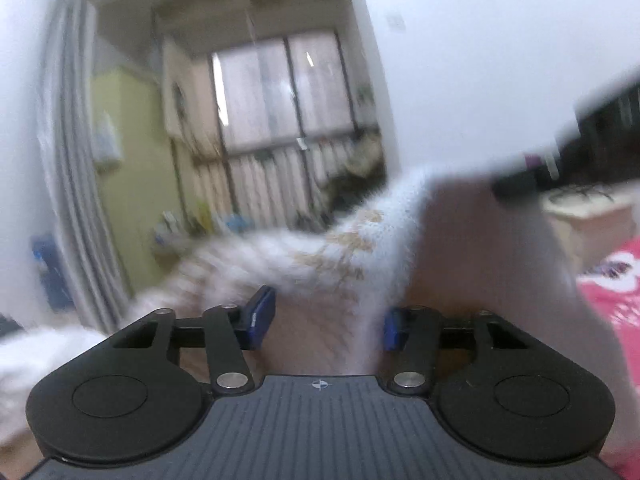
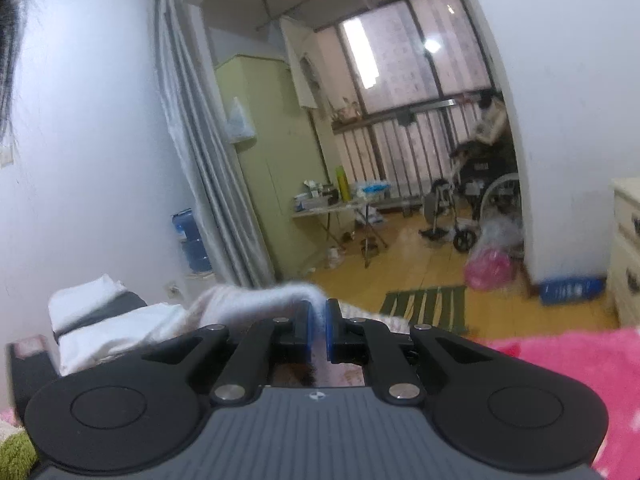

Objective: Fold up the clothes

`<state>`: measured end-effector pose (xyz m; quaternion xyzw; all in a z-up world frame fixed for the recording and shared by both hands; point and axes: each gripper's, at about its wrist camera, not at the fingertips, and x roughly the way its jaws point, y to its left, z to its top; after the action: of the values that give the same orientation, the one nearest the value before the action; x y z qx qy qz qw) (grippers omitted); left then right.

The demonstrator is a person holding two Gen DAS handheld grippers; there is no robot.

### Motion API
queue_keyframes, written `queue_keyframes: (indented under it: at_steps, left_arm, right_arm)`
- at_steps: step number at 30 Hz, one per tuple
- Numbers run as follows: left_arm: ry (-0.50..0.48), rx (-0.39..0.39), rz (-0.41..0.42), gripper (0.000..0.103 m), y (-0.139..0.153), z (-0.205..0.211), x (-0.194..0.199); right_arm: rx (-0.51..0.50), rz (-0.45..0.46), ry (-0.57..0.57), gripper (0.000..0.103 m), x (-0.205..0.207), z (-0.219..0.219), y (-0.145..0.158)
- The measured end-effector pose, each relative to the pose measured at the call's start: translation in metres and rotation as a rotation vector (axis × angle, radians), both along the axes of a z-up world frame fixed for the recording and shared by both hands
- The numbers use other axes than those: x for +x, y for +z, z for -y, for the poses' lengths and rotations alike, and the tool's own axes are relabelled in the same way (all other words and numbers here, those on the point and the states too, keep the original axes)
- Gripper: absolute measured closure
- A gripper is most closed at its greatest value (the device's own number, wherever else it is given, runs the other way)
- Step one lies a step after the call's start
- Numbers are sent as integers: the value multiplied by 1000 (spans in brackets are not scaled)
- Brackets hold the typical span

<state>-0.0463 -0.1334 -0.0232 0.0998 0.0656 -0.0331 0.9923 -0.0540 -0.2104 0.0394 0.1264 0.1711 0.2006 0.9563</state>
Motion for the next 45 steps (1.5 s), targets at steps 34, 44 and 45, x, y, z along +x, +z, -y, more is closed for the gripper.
queue_keyframes:
  at_steps: [34, 44, 45]
  left_arm:
    - [-116, 174, 185, 96, 31, -15, 40]
    - [-42, 130, 219, 96, 57, -38, 38]
    - [-26, 114, 243, 96, 66, -41, 37]
  right_arm:
    - [-349, -101, -308, 29, 3, -59, -113]
    - [-341, 122, -446, 85, 25, -36, -50]
    - [-398, 179, -447, 85, 25, -40, -31]
